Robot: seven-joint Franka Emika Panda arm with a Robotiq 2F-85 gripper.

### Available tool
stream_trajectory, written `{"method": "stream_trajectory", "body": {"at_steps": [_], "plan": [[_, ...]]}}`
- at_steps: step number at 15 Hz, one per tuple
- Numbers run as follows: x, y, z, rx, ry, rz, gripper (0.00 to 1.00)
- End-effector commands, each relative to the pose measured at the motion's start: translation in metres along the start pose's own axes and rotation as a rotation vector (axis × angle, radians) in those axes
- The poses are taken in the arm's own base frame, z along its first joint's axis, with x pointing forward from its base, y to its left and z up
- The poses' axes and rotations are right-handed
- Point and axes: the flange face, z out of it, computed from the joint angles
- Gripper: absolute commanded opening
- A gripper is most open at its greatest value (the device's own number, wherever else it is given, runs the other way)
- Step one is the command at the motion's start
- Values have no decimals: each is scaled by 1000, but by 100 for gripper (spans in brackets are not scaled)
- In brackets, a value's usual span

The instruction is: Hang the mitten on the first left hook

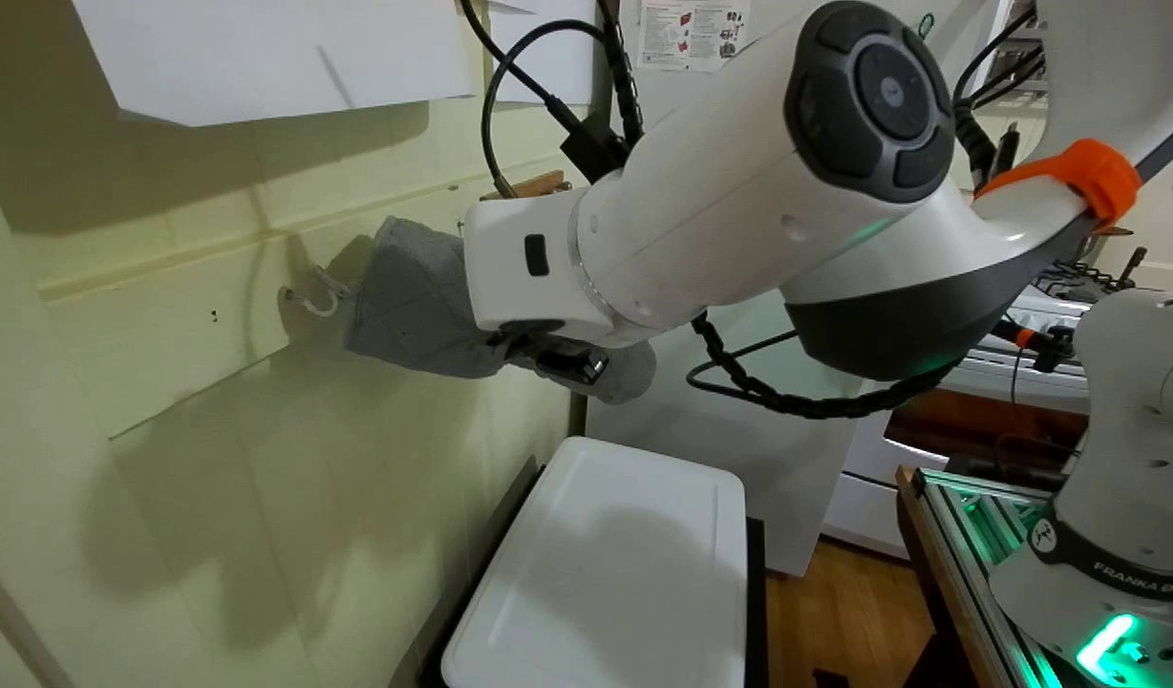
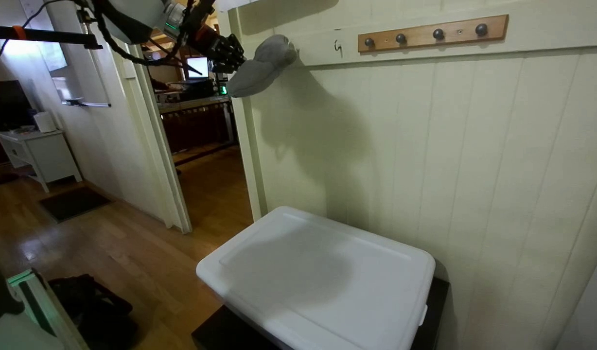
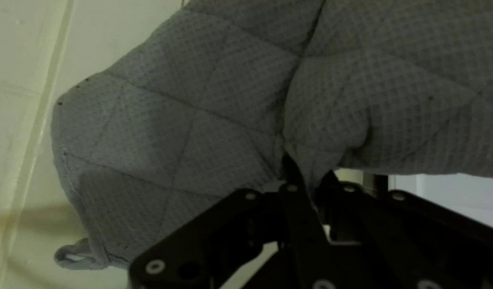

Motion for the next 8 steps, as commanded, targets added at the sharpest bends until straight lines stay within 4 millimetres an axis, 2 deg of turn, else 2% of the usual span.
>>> {"method": "stream_trajectory", "body": {"at_steps": [1,8], "plan": [[0,4,0,42,-11,-36,3],[-6,25,-8,6,-3,1,3]]}}
